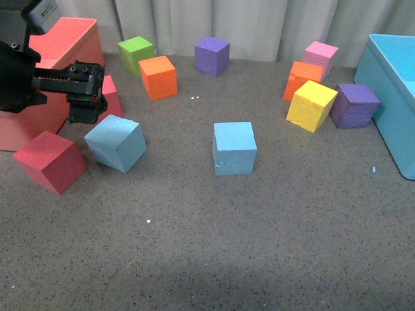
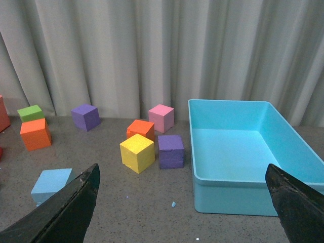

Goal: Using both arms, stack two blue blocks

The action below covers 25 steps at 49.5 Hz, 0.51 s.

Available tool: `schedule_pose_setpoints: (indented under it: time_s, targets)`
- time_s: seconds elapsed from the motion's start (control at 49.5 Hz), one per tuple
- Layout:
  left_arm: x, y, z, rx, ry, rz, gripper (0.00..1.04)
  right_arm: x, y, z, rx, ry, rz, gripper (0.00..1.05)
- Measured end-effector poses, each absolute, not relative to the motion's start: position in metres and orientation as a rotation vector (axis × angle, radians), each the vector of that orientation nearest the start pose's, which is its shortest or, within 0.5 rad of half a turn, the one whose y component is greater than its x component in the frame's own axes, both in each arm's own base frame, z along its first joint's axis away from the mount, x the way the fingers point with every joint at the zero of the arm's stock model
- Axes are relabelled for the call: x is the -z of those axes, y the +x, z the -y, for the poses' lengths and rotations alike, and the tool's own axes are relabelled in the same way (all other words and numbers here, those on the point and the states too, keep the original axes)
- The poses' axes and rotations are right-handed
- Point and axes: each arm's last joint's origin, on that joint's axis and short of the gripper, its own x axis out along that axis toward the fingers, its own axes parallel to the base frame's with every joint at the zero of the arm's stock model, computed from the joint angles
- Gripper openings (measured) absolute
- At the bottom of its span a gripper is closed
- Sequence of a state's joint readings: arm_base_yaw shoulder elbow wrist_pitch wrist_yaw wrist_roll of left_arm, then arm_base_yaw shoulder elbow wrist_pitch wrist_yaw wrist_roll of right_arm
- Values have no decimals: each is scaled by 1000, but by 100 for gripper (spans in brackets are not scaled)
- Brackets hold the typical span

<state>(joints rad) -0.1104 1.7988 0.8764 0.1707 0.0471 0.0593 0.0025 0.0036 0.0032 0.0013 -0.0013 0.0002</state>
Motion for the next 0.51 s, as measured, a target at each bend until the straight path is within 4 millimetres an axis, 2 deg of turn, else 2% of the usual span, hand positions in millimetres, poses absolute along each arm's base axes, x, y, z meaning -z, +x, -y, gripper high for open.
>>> schedule_pose_setpoints:
  time_s: [0.182,0.505]
  targets:
    - [-123,365,41,189,99,-805,98,-164,98,0,-4,0,1,95]
    - [-112,384,46,241,111,-866,98,-164,98,0,-4,0,1,95]
